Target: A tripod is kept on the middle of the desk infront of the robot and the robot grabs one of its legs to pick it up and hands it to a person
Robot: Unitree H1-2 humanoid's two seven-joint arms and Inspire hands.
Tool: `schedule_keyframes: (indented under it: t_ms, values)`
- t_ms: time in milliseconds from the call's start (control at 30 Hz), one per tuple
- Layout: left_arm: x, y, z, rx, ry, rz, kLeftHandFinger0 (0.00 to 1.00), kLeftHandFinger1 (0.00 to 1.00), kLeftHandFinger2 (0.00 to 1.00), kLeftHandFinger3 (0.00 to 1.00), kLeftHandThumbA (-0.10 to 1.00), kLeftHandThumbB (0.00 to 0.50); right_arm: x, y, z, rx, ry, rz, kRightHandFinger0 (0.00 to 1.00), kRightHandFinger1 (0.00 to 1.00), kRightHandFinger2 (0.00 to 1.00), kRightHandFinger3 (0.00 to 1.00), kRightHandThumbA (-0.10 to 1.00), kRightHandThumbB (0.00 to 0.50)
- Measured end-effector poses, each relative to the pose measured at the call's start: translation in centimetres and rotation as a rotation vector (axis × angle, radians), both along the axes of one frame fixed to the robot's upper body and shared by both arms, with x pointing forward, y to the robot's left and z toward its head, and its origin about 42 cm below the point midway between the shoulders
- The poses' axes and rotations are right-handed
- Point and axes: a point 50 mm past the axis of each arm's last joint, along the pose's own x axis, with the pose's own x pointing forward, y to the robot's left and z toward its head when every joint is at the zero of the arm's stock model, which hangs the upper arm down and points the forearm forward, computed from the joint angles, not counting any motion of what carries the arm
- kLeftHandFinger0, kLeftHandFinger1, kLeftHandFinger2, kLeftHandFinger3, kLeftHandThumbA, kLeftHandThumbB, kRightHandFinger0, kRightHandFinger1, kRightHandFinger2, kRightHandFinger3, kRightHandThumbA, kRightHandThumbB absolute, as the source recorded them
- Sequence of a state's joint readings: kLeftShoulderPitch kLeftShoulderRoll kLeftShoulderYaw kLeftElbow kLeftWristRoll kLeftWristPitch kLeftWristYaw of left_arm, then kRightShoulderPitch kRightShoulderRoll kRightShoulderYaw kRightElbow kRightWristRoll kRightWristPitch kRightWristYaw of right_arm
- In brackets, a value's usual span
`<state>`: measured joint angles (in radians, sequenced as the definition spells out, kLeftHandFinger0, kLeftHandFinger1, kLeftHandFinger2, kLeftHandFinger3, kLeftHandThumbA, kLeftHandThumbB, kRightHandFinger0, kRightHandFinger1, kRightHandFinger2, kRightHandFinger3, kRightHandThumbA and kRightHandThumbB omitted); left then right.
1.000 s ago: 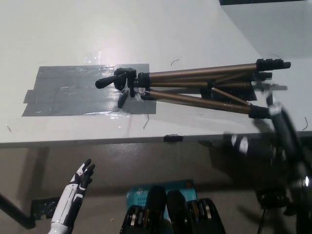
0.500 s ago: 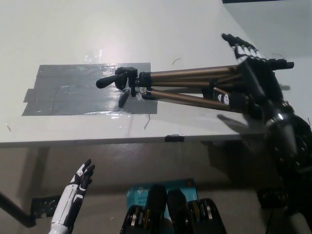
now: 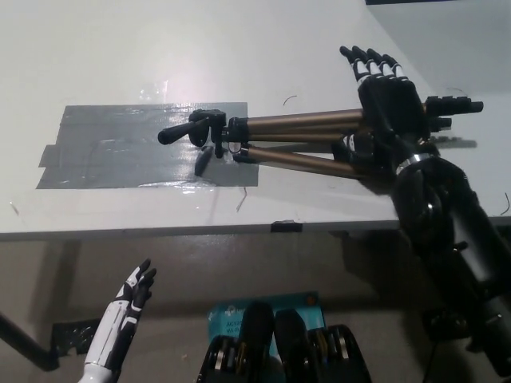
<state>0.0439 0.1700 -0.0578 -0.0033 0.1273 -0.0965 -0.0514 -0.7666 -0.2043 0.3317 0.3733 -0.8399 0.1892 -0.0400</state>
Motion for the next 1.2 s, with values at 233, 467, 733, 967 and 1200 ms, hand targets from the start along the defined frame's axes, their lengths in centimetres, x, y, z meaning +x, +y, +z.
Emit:
schedule_keyframes:
  t_ms: [233, 467, 733, 967, 1200]
  values:
    - [0.1, -0.2, 0.1, 0.005, -0.009, -0.009, 1.0, 1.0, 1.0, 1.0, 1.0, 0.158, 1.4, 0.4, -1.0, -0.014, -0.01, -0.053, 1.0, 1.0, 1.0, 1.0, 0.94, 0.34]
    - [0.0, -0.2, 0.1, 0.003, -0.016, -0.018, 1.0, 1.0, 1.0, 1.0, 1.0, 0.141, 2.2, 0.3, -2.4, -0.05, -0.005, -0.089, 1.0, 1.0, 1.0, 1.0, 0.9, 0.294]
    - [0.0, -0.2, 0.1, 0.002, -0.019, -0.021, 1.0, 1.0, 1.0, 1.0, 1.0, 0.132, 2.7, 0.3, -3.9, -0.076, -0.009, -0.122, 1.0, 1.0, 1.0, 1.0, 0.78, 0.222]
    - [0.0, -0.2, 0.0, 0.0, -0.014, -0.02, 1.0, 1.0, 1.0, 1.0, 1.0, 0.123, 3.0, 0.0, -5.2, -0.103, -0.057, -0.146, 0.02, 0.07, 0.27, 0.32, -0.09, 0.203]
    - [0.0, -0.2, -0.2, 0.0, -0.008, -0.019, 1.0, 1.0, 1.0, 1.0, 1.0, 0.129, 2.9, -0.4, -6.5, -0.113, -0.1, -0.14, 0.0, 0.37, 0.76, 0.92, -0.1, 0.201]
